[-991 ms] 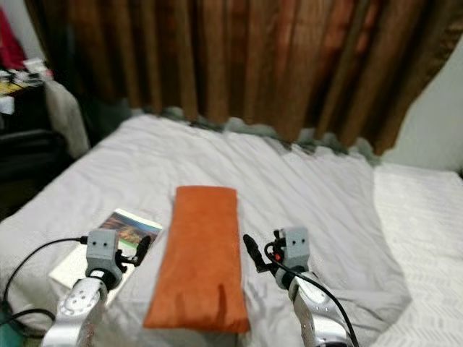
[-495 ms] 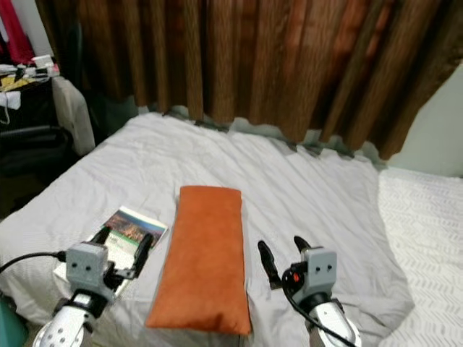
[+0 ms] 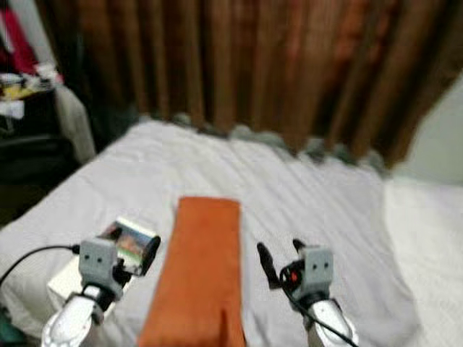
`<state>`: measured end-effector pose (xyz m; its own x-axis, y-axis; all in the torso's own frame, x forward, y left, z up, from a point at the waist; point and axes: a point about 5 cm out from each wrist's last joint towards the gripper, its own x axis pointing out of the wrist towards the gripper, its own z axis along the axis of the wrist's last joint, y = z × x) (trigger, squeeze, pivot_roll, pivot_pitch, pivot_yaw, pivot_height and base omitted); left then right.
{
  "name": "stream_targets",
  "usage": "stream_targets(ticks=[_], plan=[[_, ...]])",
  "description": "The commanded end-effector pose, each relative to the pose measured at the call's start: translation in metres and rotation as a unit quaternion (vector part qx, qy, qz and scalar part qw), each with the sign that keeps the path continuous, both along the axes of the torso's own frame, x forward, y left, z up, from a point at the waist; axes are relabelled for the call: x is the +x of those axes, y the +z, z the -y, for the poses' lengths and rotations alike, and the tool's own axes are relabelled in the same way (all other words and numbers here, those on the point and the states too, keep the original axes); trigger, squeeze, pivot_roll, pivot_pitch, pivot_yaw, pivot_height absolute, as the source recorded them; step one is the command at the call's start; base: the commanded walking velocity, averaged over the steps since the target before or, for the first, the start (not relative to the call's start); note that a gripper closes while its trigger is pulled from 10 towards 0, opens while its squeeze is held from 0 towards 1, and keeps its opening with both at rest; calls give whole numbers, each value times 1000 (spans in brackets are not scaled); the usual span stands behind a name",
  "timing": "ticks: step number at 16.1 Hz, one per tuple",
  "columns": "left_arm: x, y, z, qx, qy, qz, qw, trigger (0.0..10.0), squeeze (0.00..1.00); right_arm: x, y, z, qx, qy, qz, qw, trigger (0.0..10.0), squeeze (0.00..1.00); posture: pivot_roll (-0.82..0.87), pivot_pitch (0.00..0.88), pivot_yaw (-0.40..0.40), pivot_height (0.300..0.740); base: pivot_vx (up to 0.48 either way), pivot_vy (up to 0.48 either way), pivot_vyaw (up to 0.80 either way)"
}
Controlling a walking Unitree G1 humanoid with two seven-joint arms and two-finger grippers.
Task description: Clean up the room
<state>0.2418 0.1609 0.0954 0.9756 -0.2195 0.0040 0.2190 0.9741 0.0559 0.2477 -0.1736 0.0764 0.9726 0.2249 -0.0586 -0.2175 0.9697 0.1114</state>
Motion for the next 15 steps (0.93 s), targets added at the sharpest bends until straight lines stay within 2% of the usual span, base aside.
stream_targets(ticks=[1, 3, 5, 6, 8, 9, 10, 11, 12, 13, 14, 15], plan=[[1, -2, -2, 5, 1, -9, 1000, 10000, 0, 3, -2, -5, -2, 9, -11, 1000, 10000, 0, 89, 0, -89, 740, 465, 0, 0], [3, -10, -6, 12, 34, -25, 999, 10000, 0, 7, -6, -9, 1, 25, -21, 999, 10000, 0, 85, 7, -84, 740, 0, 0, 0], [11, -28, -26, -1, 102, -65, 993, 10000, 0, 14, -17, -23, 53, 75, -66, 994, 10000, 0, 79, 25, -82, 740, 0, 0, 0], [15, -36, -32, -20, 119, -85, 989, 10000, 0, 17, -22, -27, 63, 89, -83, 991, 10000, 0, 85, 50, -89, 740, 0, 0, 0], [27, -62, -52, -36, 145, -147, 978, 10000, 0, 30, -38, -38, 111, 116, -146, 976, 10000, 0, 71, 160, -123, 740, 0, 0, 0], [30, -69, -58, -55, 150, -167, 973, 10000, 0, 35, -42, -42, 121, 125, -163, 971, 10000, 0, 63, 211, -141, 740, 0, 0, 0], [33, -74, -67, -86, 158, -184, 966, 10000, 0, 39, -42, -46, 133, 135, -176, 966, 10000, 0, 47, 297, -159, 740, 0, 0, 0], [35, -76, -69, -103, 161, -189, 963, 10000, 0, 42, -42, -47, 136, 136, -179, 965, 10000, 0, 43, 329, -171, 740, 0, 0, 0], [44, -74, -70, -131, 151, -186, 962, 10000, 0, 52, -39, -48, 136, 128, -169, 968, 10000, 0, 12, 440, -195, 740, 0, 0, 0], [47, -71, -71, -130, 149, -176, 964, 10000, 0, 54, -36, -48, 139, 128, -163, 968, 10000, 0, 3, 467, -199, 740, 0, 0, 0], [54, -59, -73, -140, 138, -142, 970, 10000, 0, 64, -26, -53, 159, 120, -141, 970, 10000, 0, -15, 529, -209, 740, 0, 0, 0], [58, -51, -76, -152, 131, -120, 972, 10000, 0, 72, -21, -59, 183, 115, -132, 967, 10000, 0, -18, 551, -211, 740, 0, 0, 0]])
